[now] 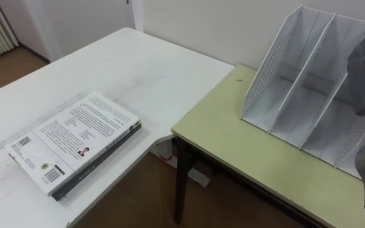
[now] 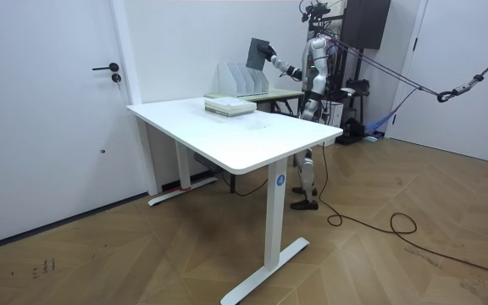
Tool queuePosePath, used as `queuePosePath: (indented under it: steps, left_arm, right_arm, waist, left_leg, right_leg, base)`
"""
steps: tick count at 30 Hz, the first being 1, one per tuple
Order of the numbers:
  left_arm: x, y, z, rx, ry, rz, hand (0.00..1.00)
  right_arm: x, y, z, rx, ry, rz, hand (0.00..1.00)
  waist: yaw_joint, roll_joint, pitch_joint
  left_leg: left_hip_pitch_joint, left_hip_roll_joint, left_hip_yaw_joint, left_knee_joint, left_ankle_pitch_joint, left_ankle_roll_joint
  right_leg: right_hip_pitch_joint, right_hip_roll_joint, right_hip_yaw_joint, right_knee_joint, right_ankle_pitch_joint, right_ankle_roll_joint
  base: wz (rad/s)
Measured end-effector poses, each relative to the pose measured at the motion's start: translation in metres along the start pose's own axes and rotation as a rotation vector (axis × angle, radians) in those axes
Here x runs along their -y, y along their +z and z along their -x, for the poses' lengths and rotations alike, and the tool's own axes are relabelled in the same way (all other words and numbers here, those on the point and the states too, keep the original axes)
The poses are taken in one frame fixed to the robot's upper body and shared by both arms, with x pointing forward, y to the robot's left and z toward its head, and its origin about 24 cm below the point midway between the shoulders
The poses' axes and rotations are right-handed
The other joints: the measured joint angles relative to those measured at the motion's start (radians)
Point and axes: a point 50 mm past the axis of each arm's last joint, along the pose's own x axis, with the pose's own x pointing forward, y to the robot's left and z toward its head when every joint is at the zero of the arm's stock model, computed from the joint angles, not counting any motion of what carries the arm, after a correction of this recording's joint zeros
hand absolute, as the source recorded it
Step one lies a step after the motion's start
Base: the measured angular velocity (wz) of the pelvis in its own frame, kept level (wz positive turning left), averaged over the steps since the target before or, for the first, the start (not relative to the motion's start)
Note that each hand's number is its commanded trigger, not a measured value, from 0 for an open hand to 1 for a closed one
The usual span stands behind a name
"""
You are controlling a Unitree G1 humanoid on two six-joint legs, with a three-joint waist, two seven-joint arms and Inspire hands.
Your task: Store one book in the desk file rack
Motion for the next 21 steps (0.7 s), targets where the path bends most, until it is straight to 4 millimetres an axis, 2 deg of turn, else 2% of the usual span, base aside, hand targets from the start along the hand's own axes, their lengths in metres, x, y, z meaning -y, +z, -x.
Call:
queuePosePath:
  steps: [21]
  left_arm:
    - [-0.0008,-0.0007,0.0002,-0.006,0.003,0.012,0.00]
  right_arm:
    - [-0.0025,-0.0064,-0.0084,-0.036,-0.052,0.022,1.00]
  waist:
    - [0.001,-0.013,-0.0002]
  left_leg:
    - [-0.002,0.001,-0.004,0.000,0.000,0.000]
  right_leg:
    - [0.002,0.000,-0.008,-0.007,0.001,-0.001]
  base:
    - [0.00]
